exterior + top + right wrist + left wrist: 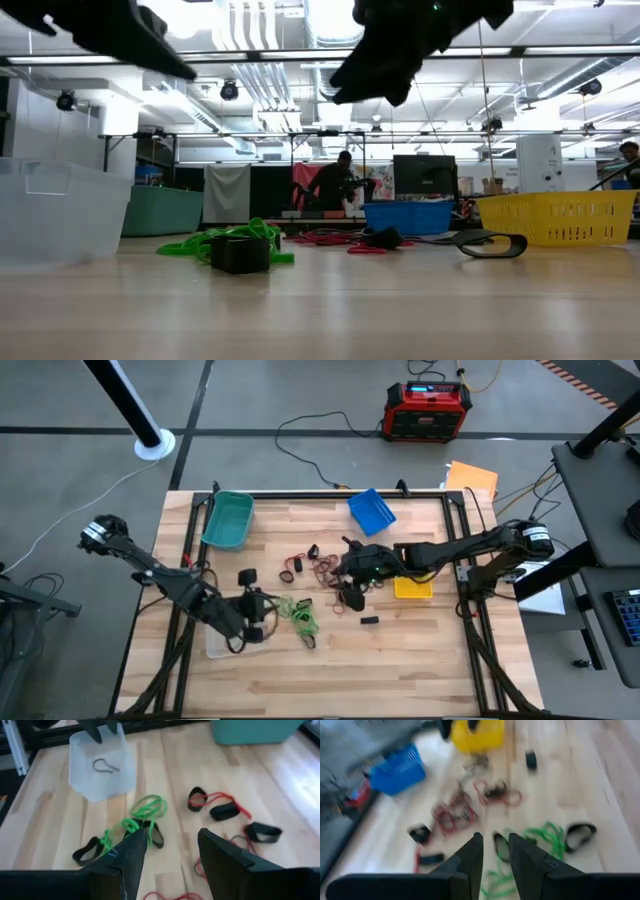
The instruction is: Sort rubber bands into baskets
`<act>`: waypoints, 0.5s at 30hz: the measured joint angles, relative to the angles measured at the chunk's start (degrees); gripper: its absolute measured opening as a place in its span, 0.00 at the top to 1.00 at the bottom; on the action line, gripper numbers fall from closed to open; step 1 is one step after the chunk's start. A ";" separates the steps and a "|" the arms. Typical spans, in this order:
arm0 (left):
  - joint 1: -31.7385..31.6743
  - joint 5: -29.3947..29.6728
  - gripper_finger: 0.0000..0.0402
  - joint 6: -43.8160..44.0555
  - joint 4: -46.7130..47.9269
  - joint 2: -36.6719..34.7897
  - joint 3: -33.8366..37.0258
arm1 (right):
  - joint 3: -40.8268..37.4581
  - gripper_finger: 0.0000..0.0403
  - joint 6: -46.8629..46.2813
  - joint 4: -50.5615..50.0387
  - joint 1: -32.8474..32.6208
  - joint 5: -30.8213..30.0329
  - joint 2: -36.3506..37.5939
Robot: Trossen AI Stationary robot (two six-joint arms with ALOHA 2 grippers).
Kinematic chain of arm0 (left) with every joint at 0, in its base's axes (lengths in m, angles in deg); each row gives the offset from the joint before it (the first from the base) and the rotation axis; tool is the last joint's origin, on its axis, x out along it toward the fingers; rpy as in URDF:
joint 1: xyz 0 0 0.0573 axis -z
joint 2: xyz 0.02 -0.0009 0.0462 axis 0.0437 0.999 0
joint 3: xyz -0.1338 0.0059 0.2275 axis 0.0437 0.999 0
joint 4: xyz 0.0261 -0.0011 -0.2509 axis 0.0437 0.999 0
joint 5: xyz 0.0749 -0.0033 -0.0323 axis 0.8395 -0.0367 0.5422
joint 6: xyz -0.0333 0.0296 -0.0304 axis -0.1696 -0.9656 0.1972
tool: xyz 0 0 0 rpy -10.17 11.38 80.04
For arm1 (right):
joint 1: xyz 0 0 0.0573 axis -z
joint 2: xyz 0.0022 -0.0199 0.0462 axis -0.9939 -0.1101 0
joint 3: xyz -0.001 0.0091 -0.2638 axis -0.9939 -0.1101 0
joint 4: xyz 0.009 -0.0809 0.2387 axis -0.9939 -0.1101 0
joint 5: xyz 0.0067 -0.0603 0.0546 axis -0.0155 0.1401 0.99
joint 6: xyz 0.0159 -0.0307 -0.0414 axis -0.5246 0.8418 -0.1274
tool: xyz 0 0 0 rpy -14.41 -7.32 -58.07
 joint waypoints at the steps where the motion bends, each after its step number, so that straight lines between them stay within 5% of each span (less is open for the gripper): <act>1: 0.00 0.74 0.81 -1.95 -1.58 -1.79 1.06 | 0.43 0.57 0.11 -0.13 -0.51 -0.28 0.00; 6: -0.04 5.56 0.81 -7.98 -7.44 -9.38 6.60 | 2.42 0.57 1.01 0.01 -3.29 -0.96 -1.07; 15: -0.04 24.91 0.81 -10.27 -9.32 -16.56 9.74 | 11.47 0.57 4.08 -0.85 -5.78 -1.04 -12.69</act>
